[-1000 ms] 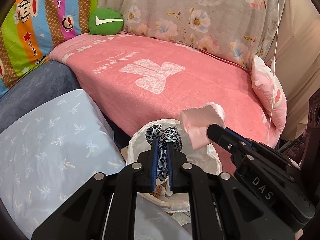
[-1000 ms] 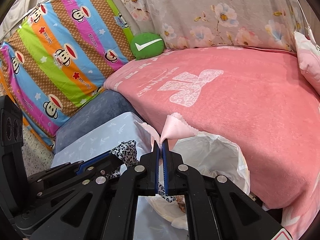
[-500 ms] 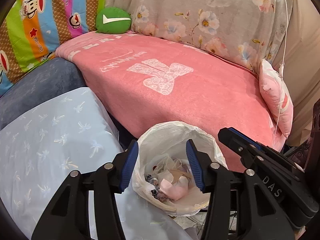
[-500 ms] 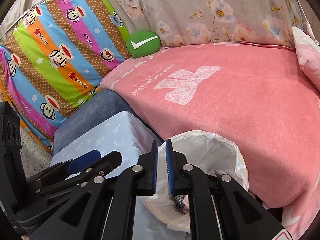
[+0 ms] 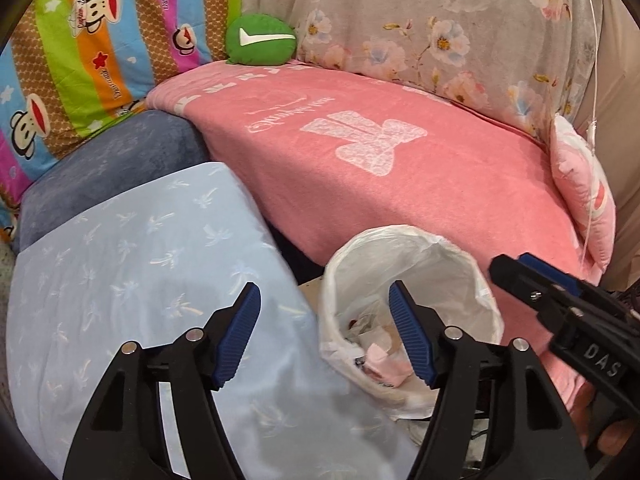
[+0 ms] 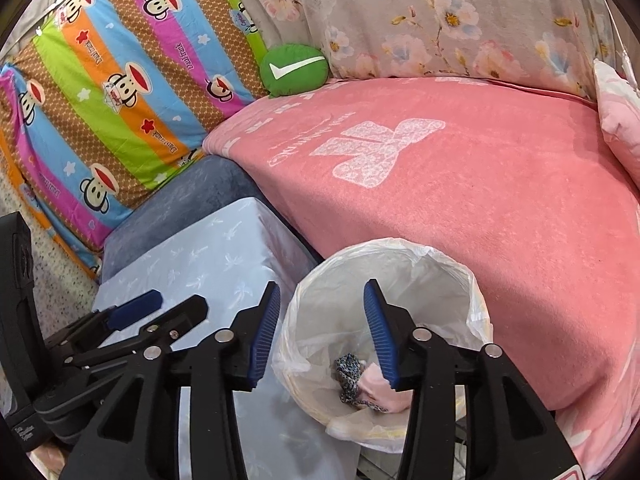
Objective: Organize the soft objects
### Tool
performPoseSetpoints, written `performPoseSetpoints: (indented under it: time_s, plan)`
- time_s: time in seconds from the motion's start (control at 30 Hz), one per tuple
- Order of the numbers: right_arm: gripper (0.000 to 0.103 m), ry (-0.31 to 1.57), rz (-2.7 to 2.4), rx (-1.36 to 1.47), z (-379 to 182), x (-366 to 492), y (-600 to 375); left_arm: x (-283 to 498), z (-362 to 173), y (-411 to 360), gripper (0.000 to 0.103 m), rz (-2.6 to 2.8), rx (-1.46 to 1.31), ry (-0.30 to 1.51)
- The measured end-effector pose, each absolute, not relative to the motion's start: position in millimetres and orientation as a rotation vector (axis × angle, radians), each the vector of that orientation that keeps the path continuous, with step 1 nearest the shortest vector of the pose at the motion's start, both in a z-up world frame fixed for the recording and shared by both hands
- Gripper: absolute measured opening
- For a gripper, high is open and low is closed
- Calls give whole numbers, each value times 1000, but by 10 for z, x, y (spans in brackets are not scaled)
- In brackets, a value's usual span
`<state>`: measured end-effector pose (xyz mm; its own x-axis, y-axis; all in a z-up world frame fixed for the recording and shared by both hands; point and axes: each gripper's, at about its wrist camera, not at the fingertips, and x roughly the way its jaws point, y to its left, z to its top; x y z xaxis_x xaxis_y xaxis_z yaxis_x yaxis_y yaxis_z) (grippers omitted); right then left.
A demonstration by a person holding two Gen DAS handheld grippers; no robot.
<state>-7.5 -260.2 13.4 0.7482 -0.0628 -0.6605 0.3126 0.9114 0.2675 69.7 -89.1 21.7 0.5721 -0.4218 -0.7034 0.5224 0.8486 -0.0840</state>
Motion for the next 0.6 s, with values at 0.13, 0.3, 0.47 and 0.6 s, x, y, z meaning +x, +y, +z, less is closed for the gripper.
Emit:
performPoseSetpoints:
  time_s: [0.13, 0.3, 0.47, 0.6]
  plan:
    - [58, 718, -233, 336, 77, -162, -2566, 650, 175, -787, 75, -507, 164, 771]
    - [71, 747, -262, 327, -24, -267, -2552, 573, 139, -678, 90, -464, 174, 745]
    - [85, 782, -241, 334, -95, -307, -2507, 546, 87, -653, 93, -433, 198, 758]
    - [85, 800, -249, 288, -139, -333, -2427, 526, 35, -616, 93, -422, 183, 783]
